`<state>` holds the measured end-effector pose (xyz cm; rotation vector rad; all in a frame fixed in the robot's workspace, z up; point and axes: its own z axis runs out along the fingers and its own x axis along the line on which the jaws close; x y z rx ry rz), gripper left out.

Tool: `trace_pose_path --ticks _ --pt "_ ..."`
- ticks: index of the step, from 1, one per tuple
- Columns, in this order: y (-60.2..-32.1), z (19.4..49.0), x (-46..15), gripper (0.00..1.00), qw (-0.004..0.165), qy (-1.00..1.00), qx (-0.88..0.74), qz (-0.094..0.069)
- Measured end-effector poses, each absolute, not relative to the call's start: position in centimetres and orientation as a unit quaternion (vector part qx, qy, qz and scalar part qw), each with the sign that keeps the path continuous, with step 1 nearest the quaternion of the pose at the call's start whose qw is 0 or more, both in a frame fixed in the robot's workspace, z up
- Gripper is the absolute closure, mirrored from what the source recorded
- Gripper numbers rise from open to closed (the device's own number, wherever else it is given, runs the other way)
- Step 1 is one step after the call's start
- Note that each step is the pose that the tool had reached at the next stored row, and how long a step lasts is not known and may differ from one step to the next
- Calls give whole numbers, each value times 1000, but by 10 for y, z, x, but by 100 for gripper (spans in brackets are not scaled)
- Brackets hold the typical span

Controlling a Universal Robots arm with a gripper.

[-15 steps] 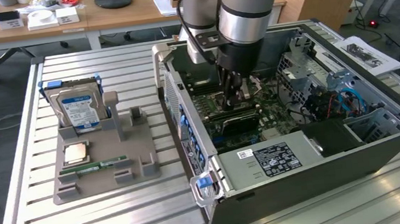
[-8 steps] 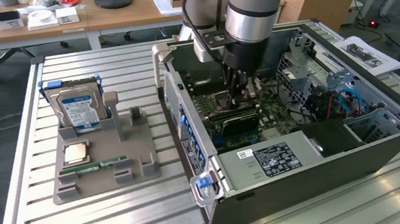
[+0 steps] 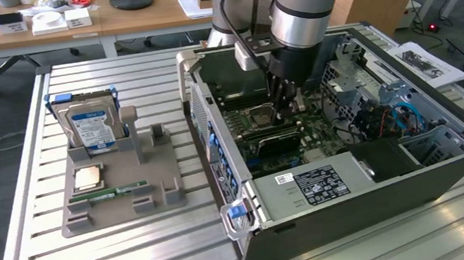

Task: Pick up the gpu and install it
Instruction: 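Press down on the gpu until it lock into place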

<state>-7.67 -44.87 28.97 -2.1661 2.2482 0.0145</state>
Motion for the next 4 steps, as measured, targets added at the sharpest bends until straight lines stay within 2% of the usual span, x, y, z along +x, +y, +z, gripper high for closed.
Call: trace_pose_path --ticks 4 --pt "-449 290 -77 89 10 720 -694 5"
